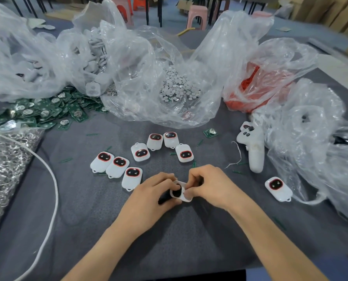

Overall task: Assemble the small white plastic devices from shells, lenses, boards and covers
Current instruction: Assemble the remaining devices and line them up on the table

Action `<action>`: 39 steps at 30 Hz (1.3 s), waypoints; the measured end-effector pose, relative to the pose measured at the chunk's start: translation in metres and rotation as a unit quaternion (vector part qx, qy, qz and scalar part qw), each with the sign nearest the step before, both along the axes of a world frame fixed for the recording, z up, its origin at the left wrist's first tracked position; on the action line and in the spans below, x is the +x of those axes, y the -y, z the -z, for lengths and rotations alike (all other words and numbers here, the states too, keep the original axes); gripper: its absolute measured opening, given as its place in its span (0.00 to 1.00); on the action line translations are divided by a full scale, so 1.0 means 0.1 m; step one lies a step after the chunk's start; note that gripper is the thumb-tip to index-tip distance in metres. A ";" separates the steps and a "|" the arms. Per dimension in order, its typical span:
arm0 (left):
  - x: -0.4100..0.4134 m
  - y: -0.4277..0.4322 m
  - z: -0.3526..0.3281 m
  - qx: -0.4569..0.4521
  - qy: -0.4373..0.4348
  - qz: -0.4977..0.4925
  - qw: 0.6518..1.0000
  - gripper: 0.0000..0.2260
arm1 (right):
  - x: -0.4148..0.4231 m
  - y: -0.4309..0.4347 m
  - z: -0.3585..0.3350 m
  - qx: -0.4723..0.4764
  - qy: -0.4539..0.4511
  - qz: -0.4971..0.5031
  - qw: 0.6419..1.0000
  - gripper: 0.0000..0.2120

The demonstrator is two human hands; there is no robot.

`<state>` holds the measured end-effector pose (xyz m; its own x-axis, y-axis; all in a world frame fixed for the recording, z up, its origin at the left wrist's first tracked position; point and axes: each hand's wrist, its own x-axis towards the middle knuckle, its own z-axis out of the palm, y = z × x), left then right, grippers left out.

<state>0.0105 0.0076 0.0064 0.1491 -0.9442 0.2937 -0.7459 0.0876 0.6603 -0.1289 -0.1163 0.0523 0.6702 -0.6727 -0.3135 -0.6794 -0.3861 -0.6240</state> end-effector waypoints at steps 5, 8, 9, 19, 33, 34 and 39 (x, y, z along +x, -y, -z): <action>-0.01 -0.02 -0.03 -0.017 -0.007 0.006 1.000 0.09 | -0.09 -0.12 0.11 -0.007 0.088 0.033 0.996 0.13; -0.01 -0.05 -0.04 -0.048 -0.026 -0.002 0.998 0.08 | -0.14 -0.18 0.12 0.063 0.175 0.067 0.980 0.10; -0.01 -0.06 -0.04 -0.060 -0.033 -0.006 0.998 0.08 | -0.14 -0.19 0.11 0.089 0.193 0.070 0.975 0.10; -0.03 -0.09 -0.10 -0.104 -0.068 -0.015 0.992 0.17 | -0.10 -0.13 -0.02 0.325 0.282 0.090 0.898 0.14; -0.13 0.05 -0.14 0.040 -0.330 -0.064 0.941 0.08 | 0.01 -0.15 0.00 0.218 0.280 0.086 0.931 0.11; -0.13 0.06 -0.14 0.047 -0.320 -0.064 0.944 0.08 | 0.00 -0.14 0.01 0.209 0.270 0.085 0.936 0.11; -0.14 0.04 -0.18 0.065 -0.295 -0.060 0.952 0.08 | 0.01 -0.13 -0.01 0.129 0.192 0.055 0.971 0.11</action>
